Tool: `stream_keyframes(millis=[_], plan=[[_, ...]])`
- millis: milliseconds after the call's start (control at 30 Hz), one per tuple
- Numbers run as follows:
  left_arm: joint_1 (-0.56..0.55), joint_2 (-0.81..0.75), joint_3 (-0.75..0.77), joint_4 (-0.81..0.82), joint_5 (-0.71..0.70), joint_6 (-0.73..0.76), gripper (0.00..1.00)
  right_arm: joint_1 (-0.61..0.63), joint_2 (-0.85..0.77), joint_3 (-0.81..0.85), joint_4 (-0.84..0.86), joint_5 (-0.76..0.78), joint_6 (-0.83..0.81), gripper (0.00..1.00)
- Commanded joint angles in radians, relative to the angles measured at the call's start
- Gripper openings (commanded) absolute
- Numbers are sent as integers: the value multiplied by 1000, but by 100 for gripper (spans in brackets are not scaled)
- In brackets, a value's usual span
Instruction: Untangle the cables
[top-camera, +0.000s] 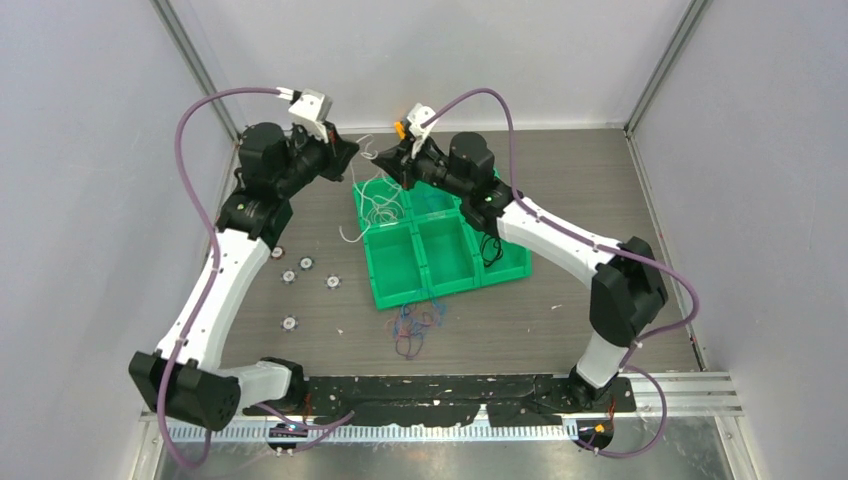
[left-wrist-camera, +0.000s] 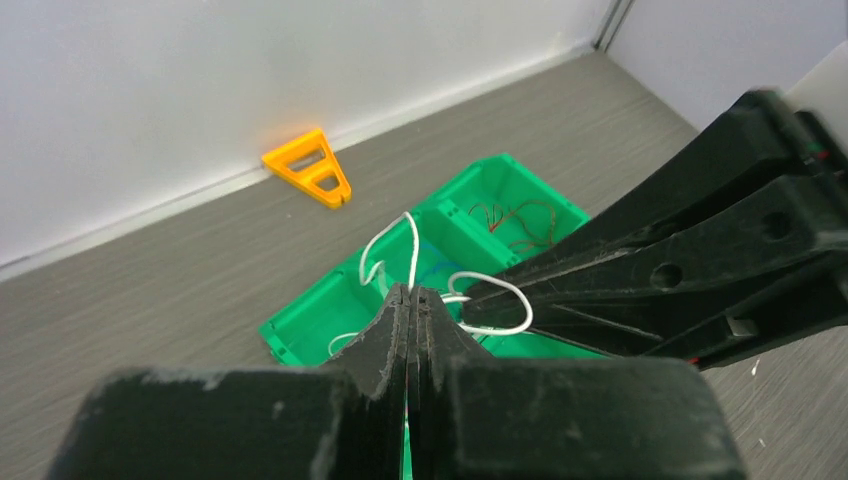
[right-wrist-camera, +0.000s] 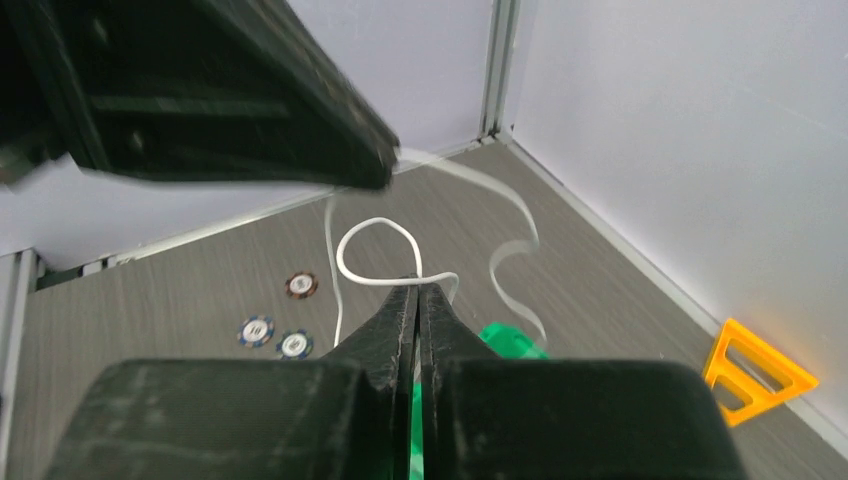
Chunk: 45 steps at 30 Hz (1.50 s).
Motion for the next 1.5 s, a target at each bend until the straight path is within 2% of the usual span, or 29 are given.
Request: stream_keyframes(millis=[0, 267, 467, 600, 767, 1000, 1100, 1233, 1467], plan=[[22, 34, -39, 164, 43, 9, 0, -14, 89, 92, 151, 20, -41, 5], [39, 125, -132, 313, 115, -7, 0, -61, 171, 143, 129, 17, -105, 5], [141, 136, -121, 348, 144, -40, 0, -88, 188, 181, 96, 56, -163, 5], [195, 117, -67, 241, 306, 2, 0, -106, 234, 232, 61, 63, -202, 5], [200, 79, -58, 34, 471, 122, 0, -109, 329, 311, 47, 67, -219, 6], [200, 20, -153, -38, 453, 220, 0, -108, 393, 341, 44, 79, -243, 5], [200, 9, -165, -34, 438, 222, 0, -109, 383, 317, 36, 26, -199, 6], [200, 35, -145, -53, 422, 215, 0, -101, 384, 289, 10, -49, -169, 6], [191, 138, -123, -47, 387, 176, 0, -96, 424, 290, -67, -24, -258, 5]])
